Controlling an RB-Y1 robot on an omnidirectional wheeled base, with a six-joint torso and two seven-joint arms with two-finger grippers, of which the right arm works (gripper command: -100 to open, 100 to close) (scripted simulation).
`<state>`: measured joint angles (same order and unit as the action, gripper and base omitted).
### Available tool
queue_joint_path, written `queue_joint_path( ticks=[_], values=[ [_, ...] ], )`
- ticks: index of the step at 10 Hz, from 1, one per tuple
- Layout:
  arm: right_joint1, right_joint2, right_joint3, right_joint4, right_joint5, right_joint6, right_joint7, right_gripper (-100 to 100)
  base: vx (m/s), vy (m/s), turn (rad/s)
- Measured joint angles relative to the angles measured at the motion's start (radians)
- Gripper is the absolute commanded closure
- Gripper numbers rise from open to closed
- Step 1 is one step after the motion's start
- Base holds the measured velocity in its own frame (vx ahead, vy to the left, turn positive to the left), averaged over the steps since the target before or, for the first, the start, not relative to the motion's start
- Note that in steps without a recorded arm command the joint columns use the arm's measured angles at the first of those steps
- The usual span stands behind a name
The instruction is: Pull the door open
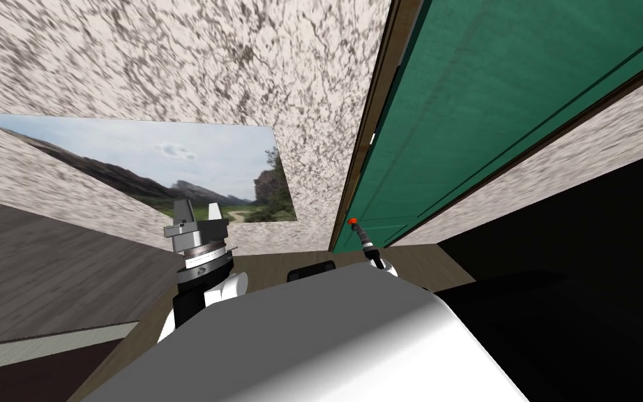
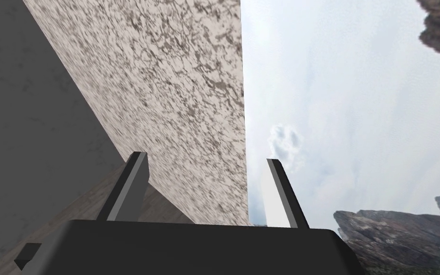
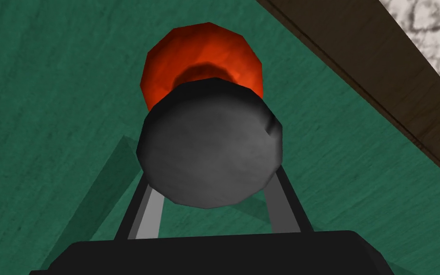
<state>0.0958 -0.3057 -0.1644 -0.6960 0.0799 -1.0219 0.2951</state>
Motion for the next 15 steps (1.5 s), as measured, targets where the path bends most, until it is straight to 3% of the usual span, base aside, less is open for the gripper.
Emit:
queue_joint_path(
  ticks=[8, 11, 15],
  values=[
    [0.001, -0.002, 0.036, -0.02, -0.094, 0.034, -0.188, 100, -0.043, -0.022, 0.061],
    [-0.014, -0.008, 0.05, 0.004, -0.135, 0.03, -0.26, 100, -0.056, -0.023, 0.09],
    [-0.016, -0.006, 0.068, -0.004, -0.179, 0.048, -0.354, 100, -0.04, -0.019, 0.057]
  ],
)
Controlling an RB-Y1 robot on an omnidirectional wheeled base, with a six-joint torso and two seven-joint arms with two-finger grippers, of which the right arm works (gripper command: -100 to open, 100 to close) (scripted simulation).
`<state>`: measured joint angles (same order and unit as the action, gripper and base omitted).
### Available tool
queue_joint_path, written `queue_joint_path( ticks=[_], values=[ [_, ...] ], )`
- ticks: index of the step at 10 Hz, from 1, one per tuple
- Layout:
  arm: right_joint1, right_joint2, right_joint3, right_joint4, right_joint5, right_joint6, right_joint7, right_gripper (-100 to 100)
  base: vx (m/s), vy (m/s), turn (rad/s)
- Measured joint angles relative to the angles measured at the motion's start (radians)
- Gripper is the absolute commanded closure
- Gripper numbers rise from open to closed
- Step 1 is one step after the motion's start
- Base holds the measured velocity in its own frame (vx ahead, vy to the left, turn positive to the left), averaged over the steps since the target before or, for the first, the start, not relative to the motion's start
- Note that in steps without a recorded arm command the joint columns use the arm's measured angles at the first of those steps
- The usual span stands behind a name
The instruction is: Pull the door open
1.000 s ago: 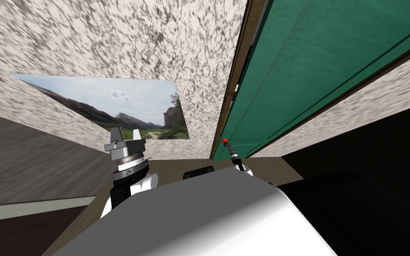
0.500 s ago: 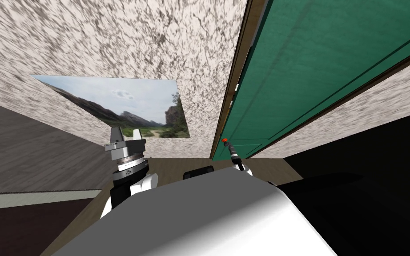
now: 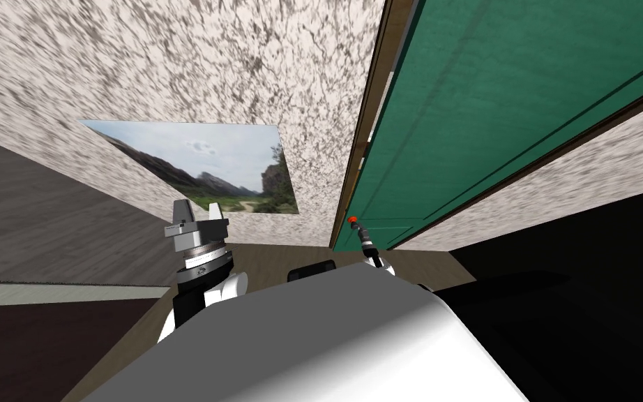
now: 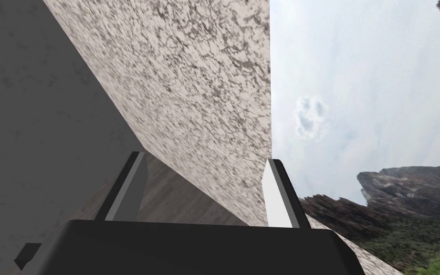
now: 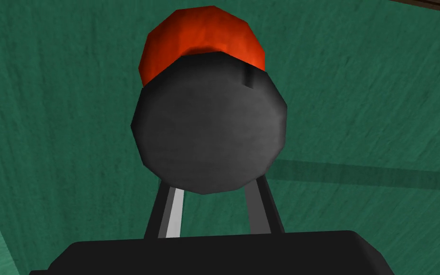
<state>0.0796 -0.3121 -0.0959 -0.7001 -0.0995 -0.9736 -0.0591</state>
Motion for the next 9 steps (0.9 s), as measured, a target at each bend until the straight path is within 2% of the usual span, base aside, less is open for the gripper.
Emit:
queue_joint_path(
  ticks=[3, 5, 7, 9],
  values=[
    [-0.008, -0.003, 0.016, 0.014, -0.041, -0.001, -0.074, 100, -0.049, -0.024, 0.077],
    [0.0, -0.003, 0.025, -0.005, -0.064, 0.015, -0.123, 100, -0.049, -0.017, 0.058],
    [-0.011, -0.004, 0.035, 0.016, -0.086, 0.01, -0.169, 100, -0.056, -0.024, 0.093],
    [-0.019, -0.003, 0.046, 0.018, -0.114, 0.02, -0.219, 100, -0.046, -0.023, 0.068]
  ],
)
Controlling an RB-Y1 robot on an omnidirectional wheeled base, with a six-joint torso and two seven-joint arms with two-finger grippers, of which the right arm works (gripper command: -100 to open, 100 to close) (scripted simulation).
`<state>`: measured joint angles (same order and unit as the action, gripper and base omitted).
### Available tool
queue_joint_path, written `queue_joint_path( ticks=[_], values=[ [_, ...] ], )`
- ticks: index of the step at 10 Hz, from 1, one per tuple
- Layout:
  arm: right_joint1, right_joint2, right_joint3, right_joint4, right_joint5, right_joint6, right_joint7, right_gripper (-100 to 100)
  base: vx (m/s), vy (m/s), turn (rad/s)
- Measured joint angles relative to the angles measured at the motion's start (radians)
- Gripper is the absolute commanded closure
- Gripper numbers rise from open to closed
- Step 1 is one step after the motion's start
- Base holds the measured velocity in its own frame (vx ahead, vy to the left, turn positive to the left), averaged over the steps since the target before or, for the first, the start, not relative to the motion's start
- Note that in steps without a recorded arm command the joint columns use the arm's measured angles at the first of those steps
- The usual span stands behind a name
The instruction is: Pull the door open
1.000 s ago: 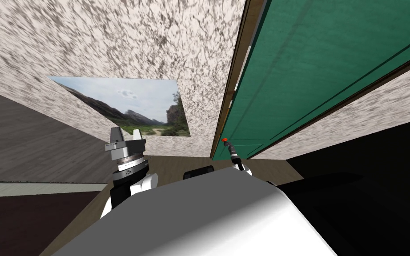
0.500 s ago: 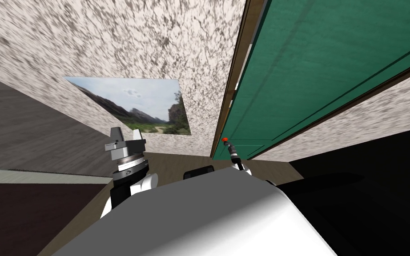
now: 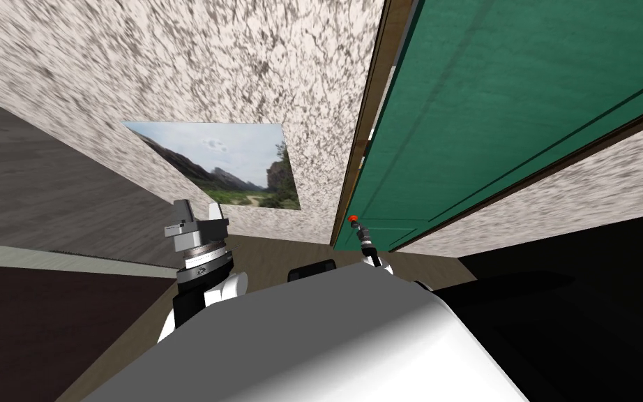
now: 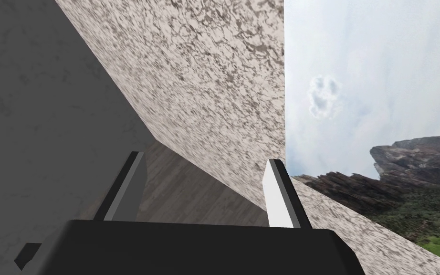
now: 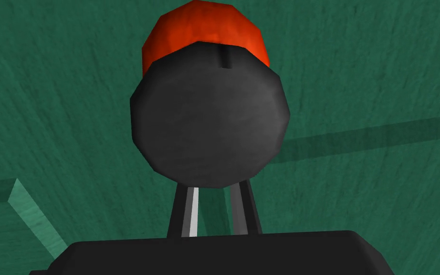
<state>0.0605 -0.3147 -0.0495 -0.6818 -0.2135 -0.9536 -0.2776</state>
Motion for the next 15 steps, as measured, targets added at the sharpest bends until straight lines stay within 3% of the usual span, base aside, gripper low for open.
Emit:
queue_joint_path(
  ticks=[4, 6, 8, 9, 11, 12, 15],
  values=[
    [-0.007, -0.004, 0.019, 0.01, -0.043, 0.004, -0.096, 100, -0.033, -0.009, 0.039],
    [-0.001, -0.007, 0.021, -0.002, -0.046, 0.011, -0.109, 100, -0.018, -0.003, 0.025],
    [-0.012, -0.003, 0.027, 0.02, -0.064, 0.004, -0.139, 100, -0.024, -0.013, 0.036],
    [-0.014, 0.0, 0.03, 0.025, -0.065, 0.002, -0.144, -100, -0.035, -0.015, 0.001],
    [-0.013, -0.001, 0.035, 0.021, -0.09, 0.014, -0.188, -100, -0.066, -0.016, -0.01],
    [-0.022, -0.005, 0.035, 0.027, -0.103, 0.007, -0.215, -100, -0.082, -0.004, 0.016],
    [-0.021, 0.009, 0.057, 0.016, -0.133, 0.02, -0.292, -100, -0.067, 0.024, 0.038]
  ],
)
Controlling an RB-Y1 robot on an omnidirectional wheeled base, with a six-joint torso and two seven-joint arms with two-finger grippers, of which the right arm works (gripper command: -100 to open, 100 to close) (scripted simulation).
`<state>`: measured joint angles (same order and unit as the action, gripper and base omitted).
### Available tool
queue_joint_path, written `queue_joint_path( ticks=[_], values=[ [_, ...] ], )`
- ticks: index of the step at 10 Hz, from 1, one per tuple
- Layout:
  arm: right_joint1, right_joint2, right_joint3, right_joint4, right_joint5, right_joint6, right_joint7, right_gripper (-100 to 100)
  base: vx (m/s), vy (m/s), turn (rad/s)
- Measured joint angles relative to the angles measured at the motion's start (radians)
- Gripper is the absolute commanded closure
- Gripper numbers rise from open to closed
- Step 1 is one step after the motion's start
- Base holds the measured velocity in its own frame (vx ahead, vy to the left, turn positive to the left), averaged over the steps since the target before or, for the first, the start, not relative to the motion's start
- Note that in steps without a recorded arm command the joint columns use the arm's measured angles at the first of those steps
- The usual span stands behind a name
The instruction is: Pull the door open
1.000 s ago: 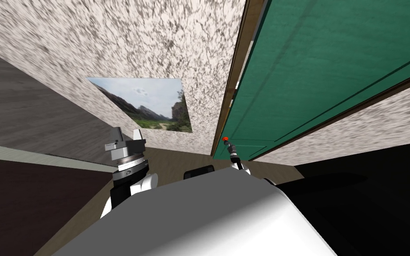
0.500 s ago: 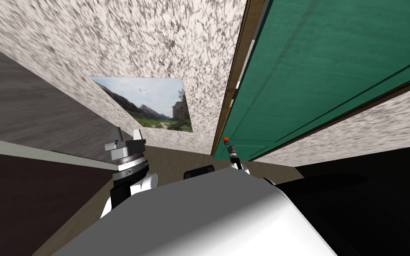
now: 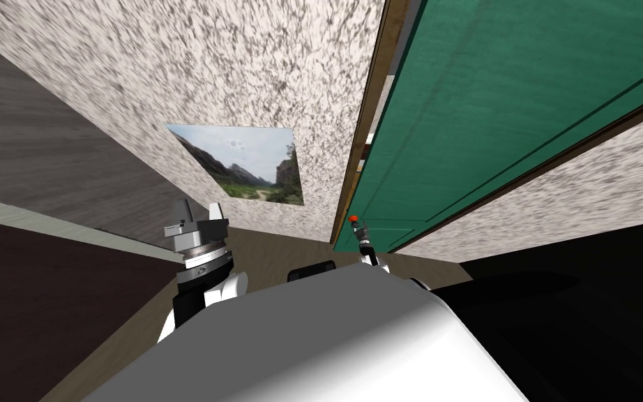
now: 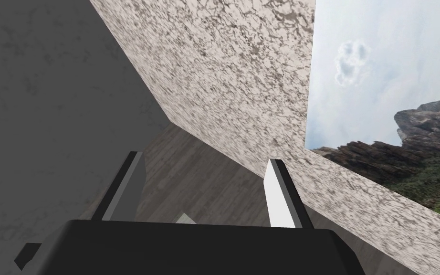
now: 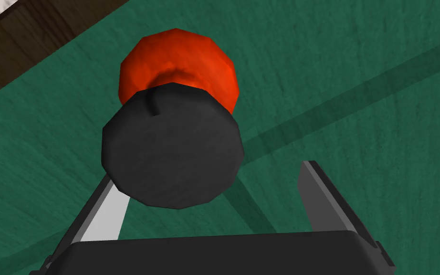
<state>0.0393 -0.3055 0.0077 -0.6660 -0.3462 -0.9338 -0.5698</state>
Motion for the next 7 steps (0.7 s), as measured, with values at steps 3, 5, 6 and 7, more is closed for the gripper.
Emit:
queue_joint_path(
  ticks=[3, 5, 6, 7],
  values=[
    [0.001, 0.012, 0.019, -0.038, -0.032, 0.024, -0.072, -100, -0.05, 0.008, 0.023],
    [-0.004, 0.017, 0.029, -0.038, -0.05, 0.023, -0.119, -100, -0.053, -0.003, 0.011],
    [-0.006, 0.019, 0.035, -0.041, -0.063, 0.026, -0.144, -100, -0.08, -0.012, 0.03],
    [-0.007, 0.024, 0.043, -0.049, -0.08, 0.032, -0.173, -100, -0.059, -0.009, 0.008]
  ],
)
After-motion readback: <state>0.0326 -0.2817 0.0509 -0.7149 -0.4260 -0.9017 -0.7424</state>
